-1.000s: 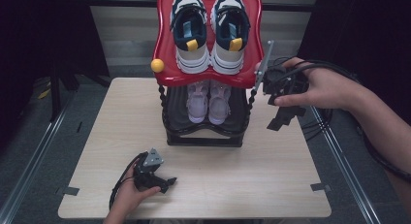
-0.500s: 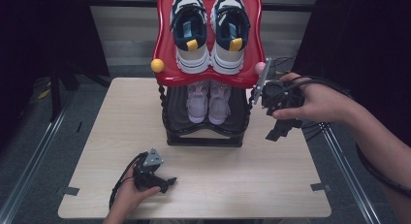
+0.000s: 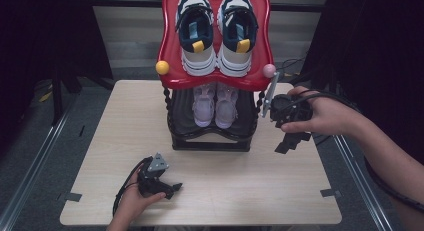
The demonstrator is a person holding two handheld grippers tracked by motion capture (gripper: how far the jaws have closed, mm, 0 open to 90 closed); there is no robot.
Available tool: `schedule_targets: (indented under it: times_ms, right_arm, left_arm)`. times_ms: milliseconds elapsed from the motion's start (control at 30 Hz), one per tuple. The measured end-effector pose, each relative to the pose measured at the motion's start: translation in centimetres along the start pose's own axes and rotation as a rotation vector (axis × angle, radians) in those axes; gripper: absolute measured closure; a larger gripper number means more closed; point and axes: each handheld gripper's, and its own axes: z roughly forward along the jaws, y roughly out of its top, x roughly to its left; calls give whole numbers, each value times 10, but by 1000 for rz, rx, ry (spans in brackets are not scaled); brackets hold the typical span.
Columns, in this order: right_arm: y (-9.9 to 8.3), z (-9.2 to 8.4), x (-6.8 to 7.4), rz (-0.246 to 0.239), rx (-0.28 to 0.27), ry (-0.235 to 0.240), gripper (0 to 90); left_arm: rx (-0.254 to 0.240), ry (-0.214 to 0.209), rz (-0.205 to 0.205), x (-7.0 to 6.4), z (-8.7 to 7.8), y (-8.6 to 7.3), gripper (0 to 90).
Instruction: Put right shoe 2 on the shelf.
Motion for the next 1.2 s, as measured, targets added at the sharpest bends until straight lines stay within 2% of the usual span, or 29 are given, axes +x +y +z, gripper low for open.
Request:
schedule_targets:
  times_ms: [100,233,367,400,433,500,600,667,700,733,800,867,933,967,1067,1200]
  right_arm:
    - [-1,6,1,4,20,2,218]
    - [-3,12,-1,-15,14,-2,219]
    - [-6,19,0,6,31,8,219]
    - [-7,20,-1,-12,24,5,219]
    - [-8,22,0,3,30,9,219]
    - [-10,25,-1,-9,18,14,219]
    - [-13,31,2,12,30,22,219]
    - [-14,36,2,-6,42,18,219]
    - [-15,38,3,13,54,20,219]
    - [-15,40,2,-2,49,24,219]
    - [-17,44,4,12,55,33,219]
    - [-18,48,3,-5,50,33,219]
    - [-19,51,5,17,57,36,219]
    - [-20,54,4,0,40,39,219]
    - [-21,60,5,7,56,43,219]
    - [-22,71,5,-8,49,45,219]
  left_arm:
    - [-1,3,0,0,0,0,18]
    - [0,0,0,0,0,0,18]
    - [-2,2,-1,0,0,0,18]
    - [-8,3,-7,0,0,0,18]
    - [-9,6,-8,-1,1,0,18]
    - [-8,6,-7,-1,1,0,18]
    - [-8,7,-7,-1,1,0,18]
    - [-8,7,-7,-1,1,0,18]
    - [-7,4,-6,-1,0,0,18]
    - [-7,6,-6,-1,0,0,18]
    - [-8,3,-7,-1,0,0,18]
    - [-8,5,-3,0,0,0,18]
    - [-10,4,-7,-1,1,0,18]
    - [-12,3,-7,-1,1,0,18]
    - [-10,3,-7,-1,1,0,18]
    - [-9,0,-7,0,1,0,18]
